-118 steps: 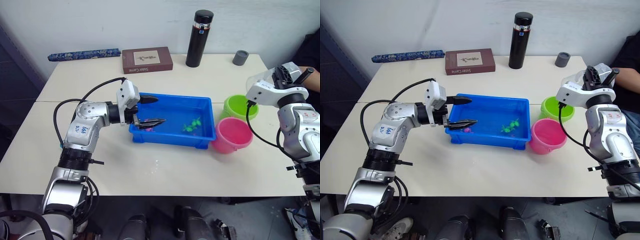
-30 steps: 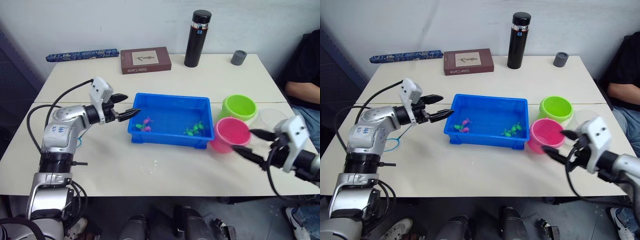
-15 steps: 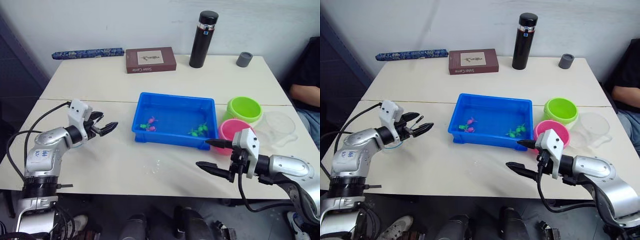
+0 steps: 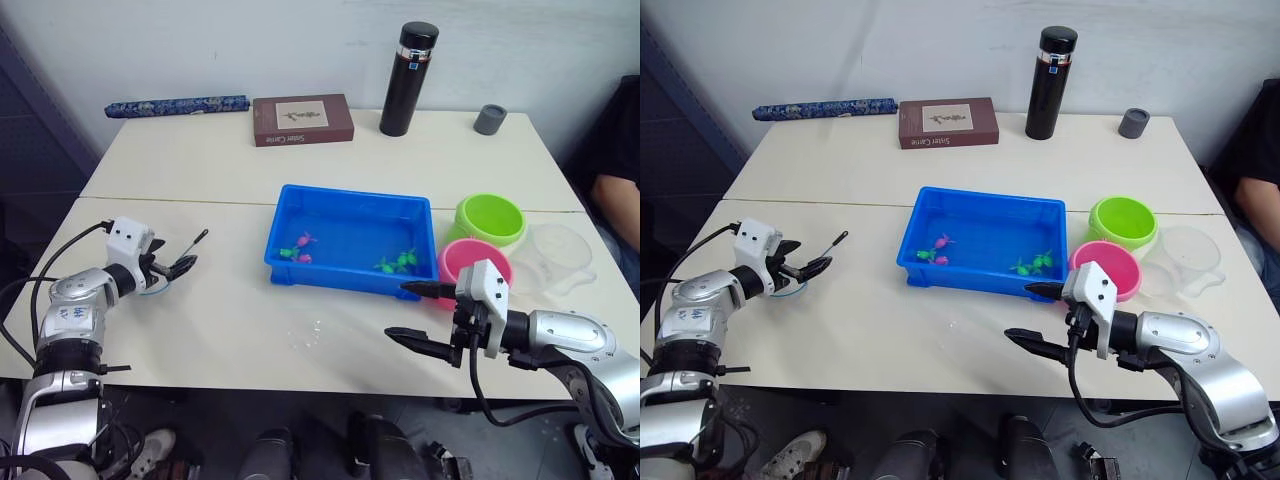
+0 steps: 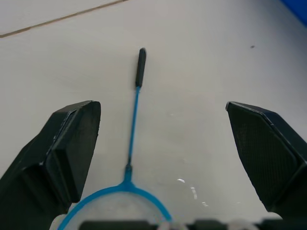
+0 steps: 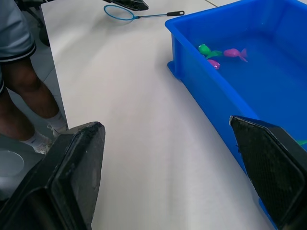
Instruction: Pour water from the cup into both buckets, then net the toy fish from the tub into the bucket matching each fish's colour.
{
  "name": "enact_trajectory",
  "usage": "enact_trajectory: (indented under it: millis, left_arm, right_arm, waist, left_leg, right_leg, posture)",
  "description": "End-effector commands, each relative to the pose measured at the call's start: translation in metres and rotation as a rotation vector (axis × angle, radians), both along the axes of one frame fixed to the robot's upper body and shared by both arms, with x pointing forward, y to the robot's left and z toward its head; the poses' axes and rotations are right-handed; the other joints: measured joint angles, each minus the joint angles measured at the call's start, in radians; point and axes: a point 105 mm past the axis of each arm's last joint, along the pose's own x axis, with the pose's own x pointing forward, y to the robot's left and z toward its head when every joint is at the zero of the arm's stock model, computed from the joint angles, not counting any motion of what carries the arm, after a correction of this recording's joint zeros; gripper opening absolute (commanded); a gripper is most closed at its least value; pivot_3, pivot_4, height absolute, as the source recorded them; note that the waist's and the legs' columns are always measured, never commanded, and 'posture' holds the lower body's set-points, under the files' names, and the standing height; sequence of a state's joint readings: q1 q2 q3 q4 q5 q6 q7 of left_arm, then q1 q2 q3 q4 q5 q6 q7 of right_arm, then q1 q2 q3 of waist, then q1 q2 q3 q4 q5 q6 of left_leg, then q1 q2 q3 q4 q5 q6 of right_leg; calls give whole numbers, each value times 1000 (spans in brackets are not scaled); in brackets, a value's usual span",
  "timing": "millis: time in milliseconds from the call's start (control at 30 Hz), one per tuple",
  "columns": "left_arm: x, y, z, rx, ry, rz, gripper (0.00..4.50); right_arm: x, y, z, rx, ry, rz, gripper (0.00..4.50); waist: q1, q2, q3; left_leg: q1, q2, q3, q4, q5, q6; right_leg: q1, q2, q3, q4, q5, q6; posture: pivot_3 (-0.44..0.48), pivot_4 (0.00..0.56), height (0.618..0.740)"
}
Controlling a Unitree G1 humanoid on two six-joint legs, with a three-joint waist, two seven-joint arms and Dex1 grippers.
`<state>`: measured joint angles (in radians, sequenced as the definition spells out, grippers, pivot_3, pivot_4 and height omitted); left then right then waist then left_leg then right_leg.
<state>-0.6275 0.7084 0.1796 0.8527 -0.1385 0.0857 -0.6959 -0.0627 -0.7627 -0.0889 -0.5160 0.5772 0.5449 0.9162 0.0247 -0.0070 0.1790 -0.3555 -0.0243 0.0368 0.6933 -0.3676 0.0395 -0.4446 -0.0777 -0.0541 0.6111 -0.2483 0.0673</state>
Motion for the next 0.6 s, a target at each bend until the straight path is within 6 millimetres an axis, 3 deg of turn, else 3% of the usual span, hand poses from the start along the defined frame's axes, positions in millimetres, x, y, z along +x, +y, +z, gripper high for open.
enact_trajectory:
  millis: [33,600]
  left_arm:
    - [5,5,4,32,-5,3,4500]
    - [7,0,-35,68,193,36,4500]
  right_arm:
    - [-5,3,11,3,-51,15,4408]
    - [-8,-1,14,-1,-60,-49,4408]
  waist:
    - [0,0,0]
    - [-1,-3,-1]
  left_leg:
    - [0,0,0,0,0,0]
    - [0,0,0,0,0,0]
  right_leg:
    - [0,0,0,0,0,0]
    - [0,0,-1,1,0,0]
  posture:
    - [0,150,740]
    - [0,150,740]
